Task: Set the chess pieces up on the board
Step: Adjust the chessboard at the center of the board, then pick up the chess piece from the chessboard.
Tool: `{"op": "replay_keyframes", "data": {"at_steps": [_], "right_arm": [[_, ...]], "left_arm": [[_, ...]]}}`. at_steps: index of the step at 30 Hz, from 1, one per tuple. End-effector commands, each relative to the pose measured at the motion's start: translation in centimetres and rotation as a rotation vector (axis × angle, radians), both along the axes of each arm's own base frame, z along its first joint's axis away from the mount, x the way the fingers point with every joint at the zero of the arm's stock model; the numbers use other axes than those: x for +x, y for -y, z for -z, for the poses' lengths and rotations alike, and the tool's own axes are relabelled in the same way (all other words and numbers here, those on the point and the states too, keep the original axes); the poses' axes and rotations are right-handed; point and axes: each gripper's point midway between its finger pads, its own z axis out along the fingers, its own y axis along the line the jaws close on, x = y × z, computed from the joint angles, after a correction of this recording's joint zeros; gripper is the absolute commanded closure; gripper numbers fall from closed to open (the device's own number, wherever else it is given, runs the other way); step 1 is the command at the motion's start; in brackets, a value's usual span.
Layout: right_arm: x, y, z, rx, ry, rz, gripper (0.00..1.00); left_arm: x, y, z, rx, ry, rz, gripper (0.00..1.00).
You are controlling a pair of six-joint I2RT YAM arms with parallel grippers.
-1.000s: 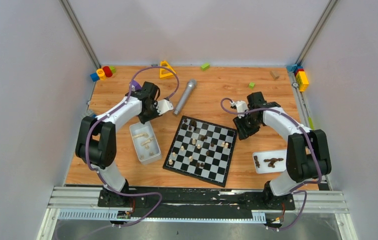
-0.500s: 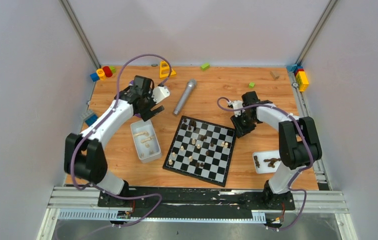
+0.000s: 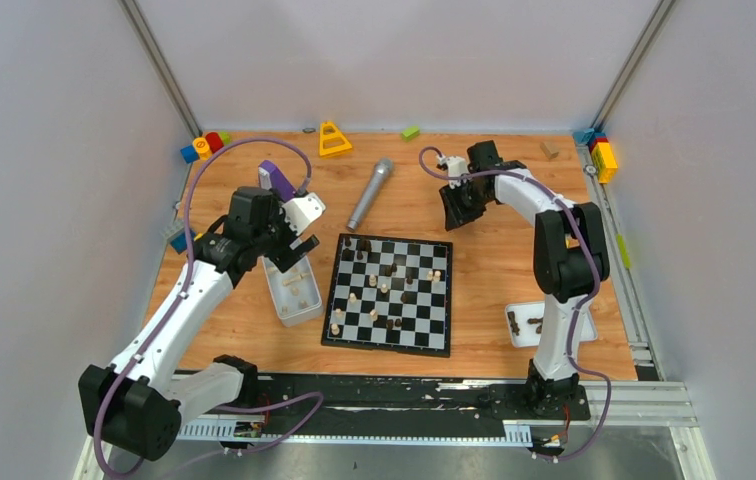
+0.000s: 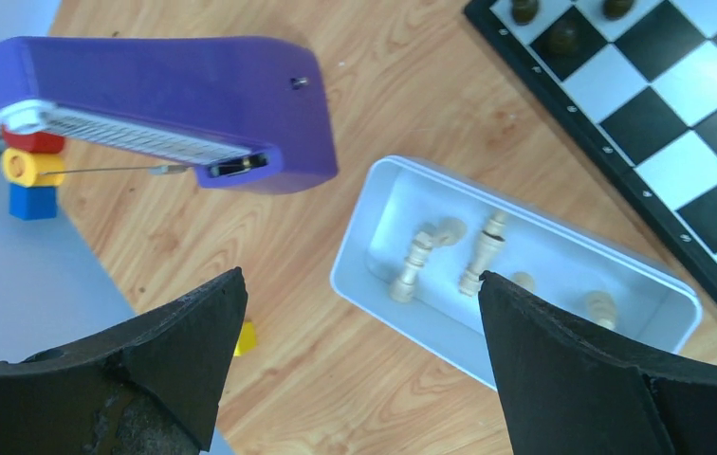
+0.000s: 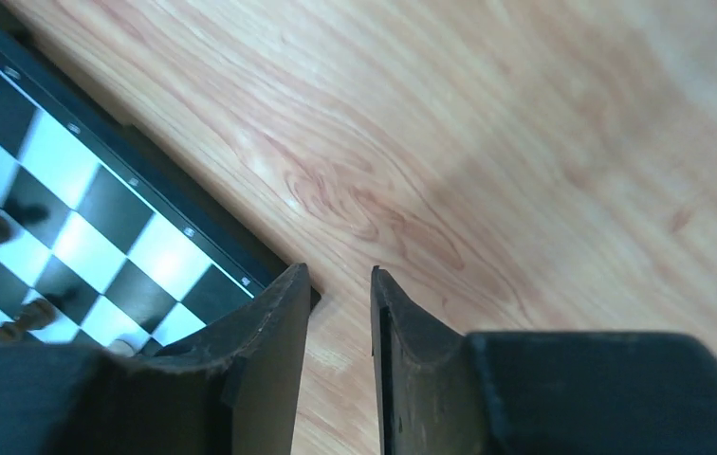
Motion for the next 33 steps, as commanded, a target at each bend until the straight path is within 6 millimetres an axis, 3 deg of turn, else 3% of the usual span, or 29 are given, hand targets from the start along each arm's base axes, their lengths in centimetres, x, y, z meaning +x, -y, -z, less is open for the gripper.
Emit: {"op": "replay_keyframes", "data": {"at_steps": [1,4,5,6,8,9,13,17,21,33], "right_arm": [[1.7,-2.0,-4.3,0.091,0.078,-0.024,0.66],[0.7,-1.4,-5.8,0.074,0.116,-0.030,0.59],[1.6,-1.6,-8.7,0.091,0.190,-0.034,0.57],[-0.7,-1.1,-7.1,0.083,0.134,-0.035,0.53],[-2.9,-1.5,-7.8,0.103,0.130,-0.056,0.47],[-4.0,-1.9,-8.6,0.113,0.145,-0.077,0.45],[-9.2,-4.6,-9.1,0.098,0.169,-0.234,0.44],[-14.6,-7.5,-8.0,0.086,0.164,-0.424,0.45],[-18.4,-9.9,-6.4,0.101,0.117,-0.557,0.49],[-23.6,-15.3,-3.1,0.060,0.089,-0.832,0.44]], "left_arm": [[-0.7,2.1,-0.5,-0.111,0.011,0.067,0.00],[-1.2,2.7,-0.2,-0.138,-0.006,0.087,0.00],[-1.3,2.8,-0.3,-0.152,-0.005,0.087,0.00],[-1.4,2.9,-0.1,-0.160,-0.010,0.087,0.00],[-1.5,3.3,-0.1,-0.189,-0.016,0.087,0.00],[-1.6,3.5,-0.1,-0.206,-0.022,0.081,0.00],[-2.1,3.9,-0.1,-0.244,-0.032,0.085,0.00],[-2.4,3.7,0.0,-0.245,0.003,0.084,0.00],[-2.6,3.1,0.2,-0.237,0.028,0.067,0.00],[-2.1,1.7,0.0,-0.196,0.075,0.007,0.00]]}}
